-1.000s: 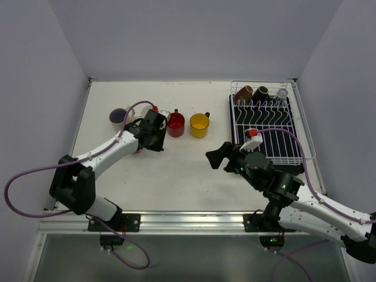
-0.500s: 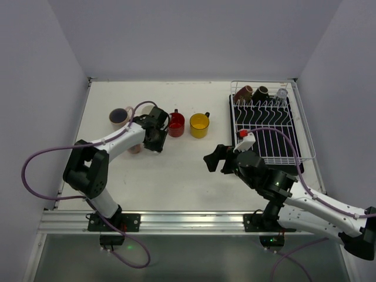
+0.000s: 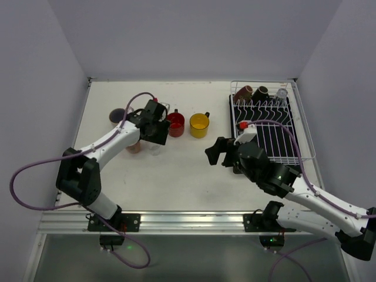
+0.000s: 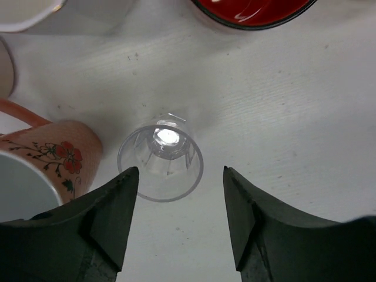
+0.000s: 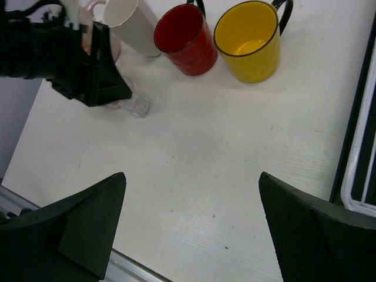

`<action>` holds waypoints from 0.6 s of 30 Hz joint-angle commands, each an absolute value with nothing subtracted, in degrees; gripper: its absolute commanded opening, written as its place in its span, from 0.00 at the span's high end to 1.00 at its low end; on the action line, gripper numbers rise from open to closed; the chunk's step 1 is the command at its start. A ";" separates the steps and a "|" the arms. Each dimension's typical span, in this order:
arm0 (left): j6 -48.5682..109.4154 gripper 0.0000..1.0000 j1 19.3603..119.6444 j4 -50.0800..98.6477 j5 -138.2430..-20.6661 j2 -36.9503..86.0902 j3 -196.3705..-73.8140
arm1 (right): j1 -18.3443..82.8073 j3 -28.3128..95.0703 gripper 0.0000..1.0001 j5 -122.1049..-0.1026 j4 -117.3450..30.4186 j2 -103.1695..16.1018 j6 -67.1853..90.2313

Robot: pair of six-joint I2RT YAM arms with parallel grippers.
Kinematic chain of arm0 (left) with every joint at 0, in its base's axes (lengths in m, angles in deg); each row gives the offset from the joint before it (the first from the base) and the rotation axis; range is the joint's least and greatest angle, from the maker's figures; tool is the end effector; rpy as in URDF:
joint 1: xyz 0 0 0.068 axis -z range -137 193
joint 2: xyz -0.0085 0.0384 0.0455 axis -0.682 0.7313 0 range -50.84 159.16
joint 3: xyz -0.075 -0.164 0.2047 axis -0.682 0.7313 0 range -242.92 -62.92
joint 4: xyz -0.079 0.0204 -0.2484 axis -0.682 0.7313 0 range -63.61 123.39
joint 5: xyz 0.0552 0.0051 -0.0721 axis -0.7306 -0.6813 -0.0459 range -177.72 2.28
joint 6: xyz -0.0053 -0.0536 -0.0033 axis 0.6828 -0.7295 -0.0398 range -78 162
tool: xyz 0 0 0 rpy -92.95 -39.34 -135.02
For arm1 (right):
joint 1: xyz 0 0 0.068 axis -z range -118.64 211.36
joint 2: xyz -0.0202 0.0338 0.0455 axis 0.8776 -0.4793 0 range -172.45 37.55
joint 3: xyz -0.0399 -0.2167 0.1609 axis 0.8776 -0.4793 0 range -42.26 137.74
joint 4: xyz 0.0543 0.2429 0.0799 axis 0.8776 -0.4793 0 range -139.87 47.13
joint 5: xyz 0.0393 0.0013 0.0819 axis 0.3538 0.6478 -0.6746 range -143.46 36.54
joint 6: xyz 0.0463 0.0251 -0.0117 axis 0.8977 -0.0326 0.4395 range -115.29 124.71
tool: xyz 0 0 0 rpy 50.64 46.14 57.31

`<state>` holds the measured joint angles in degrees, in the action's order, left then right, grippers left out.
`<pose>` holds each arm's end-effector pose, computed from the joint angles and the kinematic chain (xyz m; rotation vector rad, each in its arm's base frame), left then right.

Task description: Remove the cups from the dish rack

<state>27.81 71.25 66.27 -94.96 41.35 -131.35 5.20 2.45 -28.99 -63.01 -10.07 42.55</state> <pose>0.2902 -0.1508 0.2354 0.2870 2.6520 -0.0688 0.1167 0.1476 0.3143 -0.0347 1.9941 0.6625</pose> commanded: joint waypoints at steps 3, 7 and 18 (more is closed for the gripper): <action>27.15 0.34 72.00 59.11 -91.50 27.60 -135.35 | 16.69 8.53 0.08 -34.81 -66.42 -10.44 36.71; 26.45 0.34 74.55 49.79 -84.93 16.34 -129.22 | 25.66 11.61 0.16 -37.37 -66.86 -12.37 33.46; 26.09 0.29 76.05 38.17 -71.11 -10.66 -106.09 | 45.62 29.18 0.17 -38.44 -64.41 -35.65 30.46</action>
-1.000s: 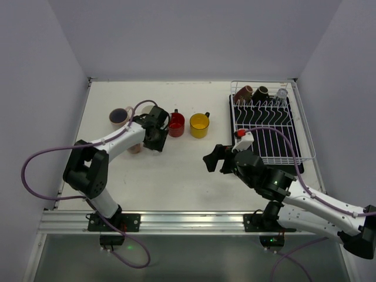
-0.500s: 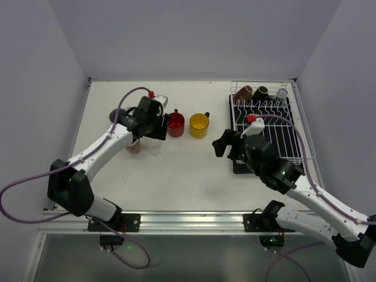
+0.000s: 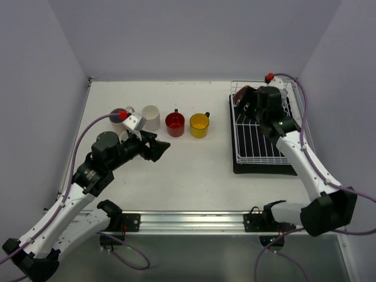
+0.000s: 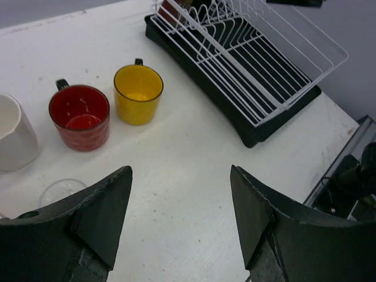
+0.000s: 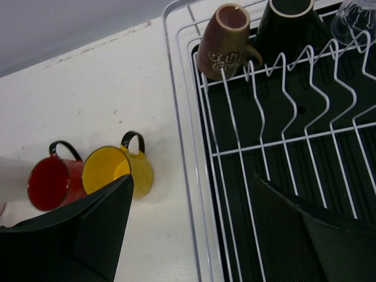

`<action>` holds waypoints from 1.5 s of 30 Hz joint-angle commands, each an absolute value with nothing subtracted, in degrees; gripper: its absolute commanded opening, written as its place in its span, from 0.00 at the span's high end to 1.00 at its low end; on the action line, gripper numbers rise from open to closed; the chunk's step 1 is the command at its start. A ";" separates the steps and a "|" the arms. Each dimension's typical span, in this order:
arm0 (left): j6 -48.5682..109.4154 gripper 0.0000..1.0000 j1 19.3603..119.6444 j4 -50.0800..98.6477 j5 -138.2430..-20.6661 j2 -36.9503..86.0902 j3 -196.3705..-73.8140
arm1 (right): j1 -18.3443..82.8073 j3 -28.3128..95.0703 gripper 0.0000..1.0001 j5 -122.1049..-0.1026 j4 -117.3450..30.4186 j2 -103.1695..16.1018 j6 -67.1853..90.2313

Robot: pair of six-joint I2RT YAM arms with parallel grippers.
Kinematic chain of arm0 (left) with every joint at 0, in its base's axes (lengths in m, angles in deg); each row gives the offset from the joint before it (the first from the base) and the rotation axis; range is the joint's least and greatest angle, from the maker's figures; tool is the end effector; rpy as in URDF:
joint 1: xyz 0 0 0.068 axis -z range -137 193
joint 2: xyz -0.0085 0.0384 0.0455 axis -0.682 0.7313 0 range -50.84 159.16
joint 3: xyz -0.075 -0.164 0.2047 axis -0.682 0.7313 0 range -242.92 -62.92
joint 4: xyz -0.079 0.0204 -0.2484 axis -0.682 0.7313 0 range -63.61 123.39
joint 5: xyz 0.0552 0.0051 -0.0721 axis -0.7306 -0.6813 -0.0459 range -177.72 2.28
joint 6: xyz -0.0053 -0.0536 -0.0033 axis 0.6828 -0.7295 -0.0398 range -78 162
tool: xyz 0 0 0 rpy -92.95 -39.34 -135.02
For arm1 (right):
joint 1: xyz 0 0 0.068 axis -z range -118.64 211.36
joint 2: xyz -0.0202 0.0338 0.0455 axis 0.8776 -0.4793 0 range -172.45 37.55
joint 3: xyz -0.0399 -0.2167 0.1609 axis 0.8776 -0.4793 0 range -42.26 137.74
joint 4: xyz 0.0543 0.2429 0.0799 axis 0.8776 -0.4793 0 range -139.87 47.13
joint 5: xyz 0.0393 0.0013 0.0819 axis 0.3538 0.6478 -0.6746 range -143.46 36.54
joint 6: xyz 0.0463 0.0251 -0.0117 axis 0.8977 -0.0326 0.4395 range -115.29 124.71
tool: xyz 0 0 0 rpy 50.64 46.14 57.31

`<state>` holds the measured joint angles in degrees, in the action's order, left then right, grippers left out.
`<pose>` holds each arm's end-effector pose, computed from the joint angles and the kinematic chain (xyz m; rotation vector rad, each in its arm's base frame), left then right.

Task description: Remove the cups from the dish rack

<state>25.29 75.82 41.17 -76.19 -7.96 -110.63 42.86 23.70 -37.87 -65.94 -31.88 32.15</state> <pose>0.1415 -0.0997 0.3546 0.4041 1.7651 -0.8003 0.2611 0.0773 0.3573 0.3274 1.9969 0.2322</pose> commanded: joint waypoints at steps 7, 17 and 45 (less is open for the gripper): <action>28.73 0.27 76.14 36.58 -68.91 -15.41 -103.35 | 50.89 42.11 0.14 -37.03 -60.45 -54.01 33.09; 29.52 0.27 77.98 37.20 -68.99 -14.98 -103.18 | 53.89 52.39 0.23 -40.10 -57.81 -69.85 37.49; 30.05 0.27 78.25 37.37 -70.23 -12.52 -103.35 | 54.06 61.19 0.29 -37.47 -60.89 -82.43 36.26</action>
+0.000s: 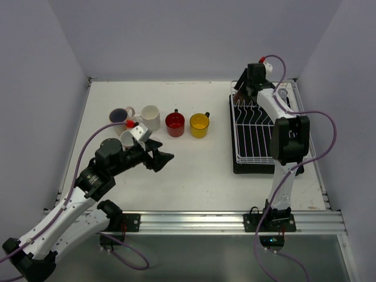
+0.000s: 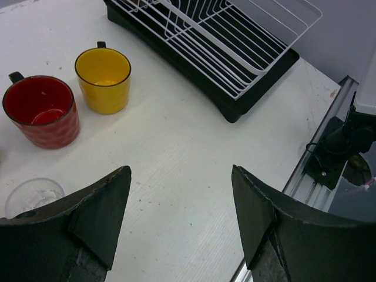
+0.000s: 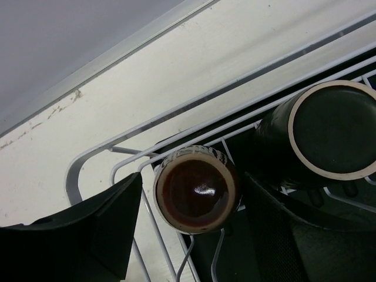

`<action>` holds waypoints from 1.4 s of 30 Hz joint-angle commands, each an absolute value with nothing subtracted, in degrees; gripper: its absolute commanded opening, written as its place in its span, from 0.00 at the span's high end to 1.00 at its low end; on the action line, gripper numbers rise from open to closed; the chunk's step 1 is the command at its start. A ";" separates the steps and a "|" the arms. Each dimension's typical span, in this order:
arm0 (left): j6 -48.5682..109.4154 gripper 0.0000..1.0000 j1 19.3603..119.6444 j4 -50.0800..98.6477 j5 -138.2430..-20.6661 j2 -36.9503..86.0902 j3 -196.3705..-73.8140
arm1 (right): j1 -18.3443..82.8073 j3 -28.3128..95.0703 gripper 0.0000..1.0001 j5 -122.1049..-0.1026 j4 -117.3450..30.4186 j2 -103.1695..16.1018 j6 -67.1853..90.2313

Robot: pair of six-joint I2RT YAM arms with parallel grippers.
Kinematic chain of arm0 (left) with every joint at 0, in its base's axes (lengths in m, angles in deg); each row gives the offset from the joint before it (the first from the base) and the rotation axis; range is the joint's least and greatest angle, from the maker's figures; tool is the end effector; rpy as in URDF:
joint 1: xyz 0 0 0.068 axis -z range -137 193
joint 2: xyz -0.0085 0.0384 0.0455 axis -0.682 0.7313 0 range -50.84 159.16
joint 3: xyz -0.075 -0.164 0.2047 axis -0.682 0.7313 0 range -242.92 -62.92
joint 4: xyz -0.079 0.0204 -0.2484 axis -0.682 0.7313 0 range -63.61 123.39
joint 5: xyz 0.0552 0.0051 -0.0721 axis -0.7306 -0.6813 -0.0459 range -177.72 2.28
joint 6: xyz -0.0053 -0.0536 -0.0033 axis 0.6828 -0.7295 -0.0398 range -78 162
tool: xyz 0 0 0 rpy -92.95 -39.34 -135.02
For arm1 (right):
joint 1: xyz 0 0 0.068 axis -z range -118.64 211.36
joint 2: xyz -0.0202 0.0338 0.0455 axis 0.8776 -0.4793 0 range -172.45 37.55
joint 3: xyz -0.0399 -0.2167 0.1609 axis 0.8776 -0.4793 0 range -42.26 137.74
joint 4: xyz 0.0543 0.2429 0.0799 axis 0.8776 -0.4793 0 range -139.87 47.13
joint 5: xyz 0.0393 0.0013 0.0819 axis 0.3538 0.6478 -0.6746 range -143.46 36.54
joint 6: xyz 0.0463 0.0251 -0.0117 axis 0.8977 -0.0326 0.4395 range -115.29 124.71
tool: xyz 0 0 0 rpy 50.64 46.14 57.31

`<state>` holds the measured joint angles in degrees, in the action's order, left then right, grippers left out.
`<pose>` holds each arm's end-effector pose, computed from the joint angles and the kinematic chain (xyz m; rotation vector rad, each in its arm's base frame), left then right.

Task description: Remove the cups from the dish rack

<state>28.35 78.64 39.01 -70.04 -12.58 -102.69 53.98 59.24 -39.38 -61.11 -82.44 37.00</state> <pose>0.1253 -0.1032 0.3225 0.5782 1.7504 -0.8859 0.4872 0.0543 0.2565 0.6043 2.1072 0.1179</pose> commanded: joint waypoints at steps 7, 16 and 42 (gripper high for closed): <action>30.05 0.27 77.81 37.29 -70.40 -12.69 -103.27 | 53.63 61.45 0.64 -36.24 -61.23 -82.07 34.59; 29.79 0.26 77.46 37.29 -70.49 -12.60 -103.26 | 52.05 60.40 0.94 -32.37 -56.59 -76.02 30.64; 3.09 0.15 77.37 12.00 -58.38 -3.48 -98.53 | 43.36 15.86 1.00 -61.43 -34.55 -26.28 46.97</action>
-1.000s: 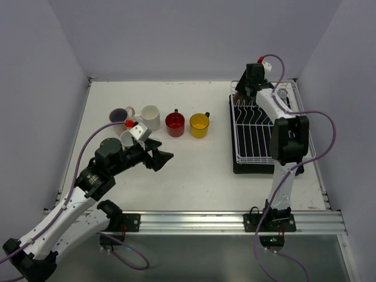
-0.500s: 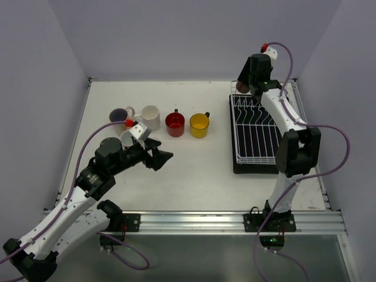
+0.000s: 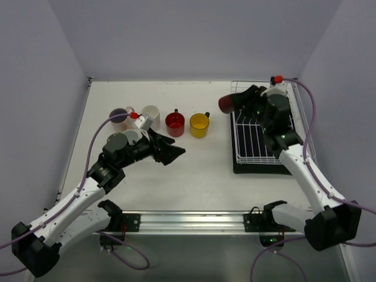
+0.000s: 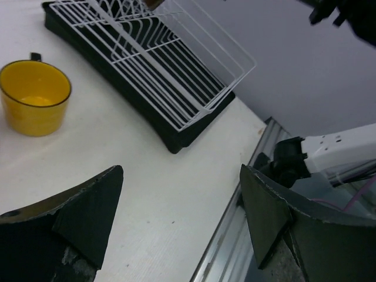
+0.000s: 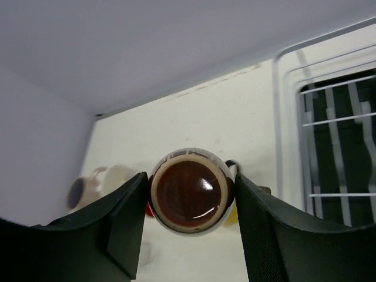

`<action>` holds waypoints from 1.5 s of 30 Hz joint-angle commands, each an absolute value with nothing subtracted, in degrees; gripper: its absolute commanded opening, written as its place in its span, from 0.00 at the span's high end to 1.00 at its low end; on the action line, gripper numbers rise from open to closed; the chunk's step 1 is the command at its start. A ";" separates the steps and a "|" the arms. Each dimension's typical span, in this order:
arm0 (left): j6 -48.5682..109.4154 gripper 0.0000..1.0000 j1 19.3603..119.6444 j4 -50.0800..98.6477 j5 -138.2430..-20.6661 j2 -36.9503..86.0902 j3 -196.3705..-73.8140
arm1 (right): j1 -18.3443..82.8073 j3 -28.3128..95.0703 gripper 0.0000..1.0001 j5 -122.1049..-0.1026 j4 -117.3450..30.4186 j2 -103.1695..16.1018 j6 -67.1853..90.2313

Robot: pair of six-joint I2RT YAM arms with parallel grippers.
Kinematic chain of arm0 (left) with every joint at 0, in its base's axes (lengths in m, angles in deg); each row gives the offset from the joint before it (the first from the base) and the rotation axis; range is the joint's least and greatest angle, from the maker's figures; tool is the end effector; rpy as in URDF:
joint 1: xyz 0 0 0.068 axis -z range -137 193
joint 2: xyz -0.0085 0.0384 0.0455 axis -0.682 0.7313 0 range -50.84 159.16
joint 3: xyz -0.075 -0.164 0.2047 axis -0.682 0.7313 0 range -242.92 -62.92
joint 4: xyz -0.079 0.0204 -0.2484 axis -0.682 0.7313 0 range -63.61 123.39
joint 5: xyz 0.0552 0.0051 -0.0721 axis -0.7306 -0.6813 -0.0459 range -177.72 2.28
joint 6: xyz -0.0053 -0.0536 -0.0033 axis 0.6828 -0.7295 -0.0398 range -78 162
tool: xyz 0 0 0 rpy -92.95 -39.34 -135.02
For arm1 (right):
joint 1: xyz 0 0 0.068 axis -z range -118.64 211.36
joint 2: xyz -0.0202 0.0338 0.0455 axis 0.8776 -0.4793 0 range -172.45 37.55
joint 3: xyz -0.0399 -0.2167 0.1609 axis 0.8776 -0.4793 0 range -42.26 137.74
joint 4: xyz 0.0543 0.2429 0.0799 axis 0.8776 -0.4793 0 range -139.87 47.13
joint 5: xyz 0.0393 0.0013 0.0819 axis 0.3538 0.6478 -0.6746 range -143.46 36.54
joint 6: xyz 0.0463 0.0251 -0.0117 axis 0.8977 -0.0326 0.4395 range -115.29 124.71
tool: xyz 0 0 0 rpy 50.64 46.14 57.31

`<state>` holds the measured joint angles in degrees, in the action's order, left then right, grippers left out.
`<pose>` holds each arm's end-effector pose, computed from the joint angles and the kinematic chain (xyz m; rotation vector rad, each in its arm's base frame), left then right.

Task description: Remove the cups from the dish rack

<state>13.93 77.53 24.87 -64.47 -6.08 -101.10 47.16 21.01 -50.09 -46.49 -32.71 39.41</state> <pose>0.1479 -0.1188 0.3214 0.4290 1.7352 -1.1442 0.2805 0.0688 0.3715 0.3617 1.7537 0.5668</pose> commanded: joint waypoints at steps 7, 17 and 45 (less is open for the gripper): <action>-13.19 0.16 80.08 -9.11 -57.12 3.56 -93.86 | 34.82 -2.41 1.00 -69.09 -22.49 -11.24 58.92; -14.51 0.24 86.68 -15.00 -64.07 7.70 -94.74 | 29.11 -9.91 1.00 -71.57 -18.17 -6.58 64.30; 20.63 1.00 88.00 50.87 -86.49 15.33 -122.24 | 25.06 -10.09 0.01 -50.94 -44.17 0.62 52.36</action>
